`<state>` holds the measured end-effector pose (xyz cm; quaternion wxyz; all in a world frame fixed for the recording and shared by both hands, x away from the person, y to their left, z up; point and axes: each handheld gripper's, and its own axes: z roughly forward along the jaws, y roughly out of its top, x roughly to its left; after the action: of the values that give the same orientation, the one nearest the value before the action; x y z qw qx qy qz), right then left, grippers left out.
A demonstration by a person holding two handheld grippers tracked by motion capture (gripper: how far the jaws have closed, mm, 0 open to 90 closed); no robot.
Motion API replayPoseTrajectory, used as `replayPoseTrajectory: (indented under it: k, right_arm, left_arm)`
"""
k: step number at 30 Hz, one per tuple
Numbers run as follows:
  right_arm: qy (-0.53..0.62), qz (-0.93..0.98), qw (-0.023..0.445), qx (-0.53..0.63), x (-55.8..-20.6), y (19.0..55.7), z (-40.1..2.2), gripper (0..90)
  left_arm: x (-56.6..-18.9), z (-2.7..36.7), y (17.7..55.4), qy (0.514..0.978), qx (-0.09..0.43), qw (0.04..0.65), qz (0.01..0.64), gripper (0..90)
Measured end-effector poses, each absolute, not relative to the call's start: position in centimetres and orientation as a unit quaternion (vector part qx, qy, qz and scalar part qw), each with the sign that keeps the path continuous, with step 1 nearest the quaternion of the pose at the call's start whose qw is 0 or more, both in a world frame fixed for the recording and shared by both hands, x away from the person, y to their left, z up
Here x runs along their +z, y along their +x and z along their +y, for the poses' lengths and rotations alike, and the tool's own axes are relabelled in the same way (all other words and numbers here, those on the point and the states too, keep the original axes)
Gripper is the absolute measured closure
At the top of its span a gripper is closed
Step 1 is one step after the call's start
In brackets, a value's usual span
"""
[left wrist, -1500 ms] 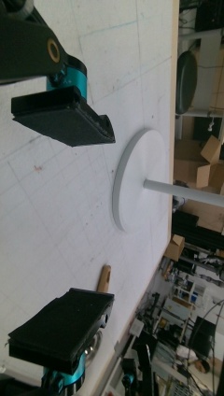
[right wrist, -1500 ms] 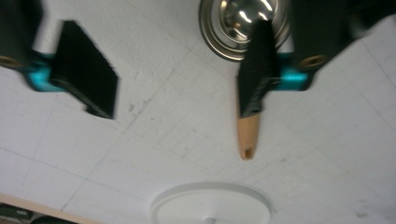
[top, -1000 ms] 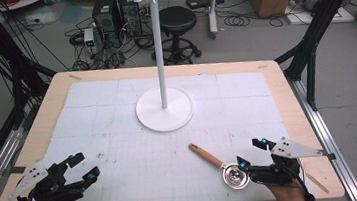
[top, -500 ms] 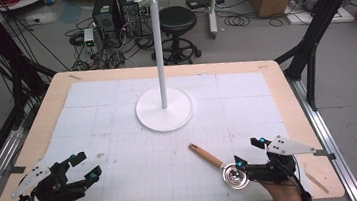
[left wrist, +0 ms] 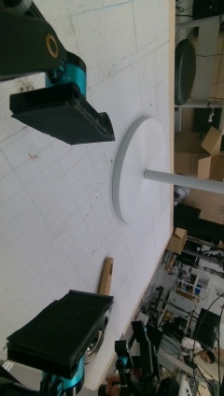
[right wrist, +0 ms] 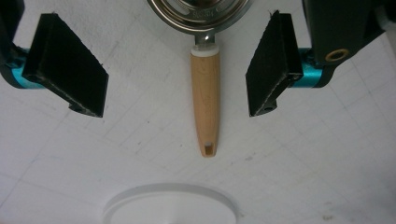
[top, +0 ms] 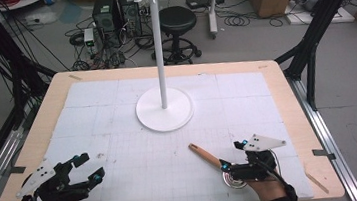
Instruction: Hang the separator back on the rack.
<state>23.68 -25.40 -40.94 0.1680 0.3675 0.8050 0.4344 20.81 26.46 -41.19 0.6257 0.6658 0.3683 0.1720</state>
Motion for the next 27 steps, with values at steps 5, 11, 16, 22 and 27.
replayPoseTrajectory:
  k: [5, 11, 16, 22, 27]
  right_arm:
    - [0.362, 0.817, 0.158, 0.421, -41.6, 24.3, -24.7, 27.8]
    - [0.349, 0.839, 0.146, 0.391, -42.8, 25.1, -22.9, 30.0]
    - [0.346, 0.849, 0.154, 0.368, -43.5, 25.6, -22.0, 33.2]
    - [0.338, 0.855, 0.160, 0.360, -43.7, 25.3, -21.9, 37.3]
    - [0.335, 0.859, 0.163, 0.352, -43.9, 25.1, -21.9, 41.6]
  left_arm:
    - [-41.3, 26.6, 20.9, 0.665, 0.169, 0.626, 0.370, 18.1]
    - [-41.2, 26.5, 20.9, 0.667, 0.167, 0.626, 0.368, 18.3]
    - [-41.3, 26.6, 21.0, 0.667, 0.167, 0.626, 0.369, 18.3]
    - [-41.2, 26.6, 21.0, 0.666, 0.166, 0.626, 0.370, 18.3]
    - [-41.2, 26.6, 21.0, 0.667, 0.165, 0.626, 0.369, 18.4]
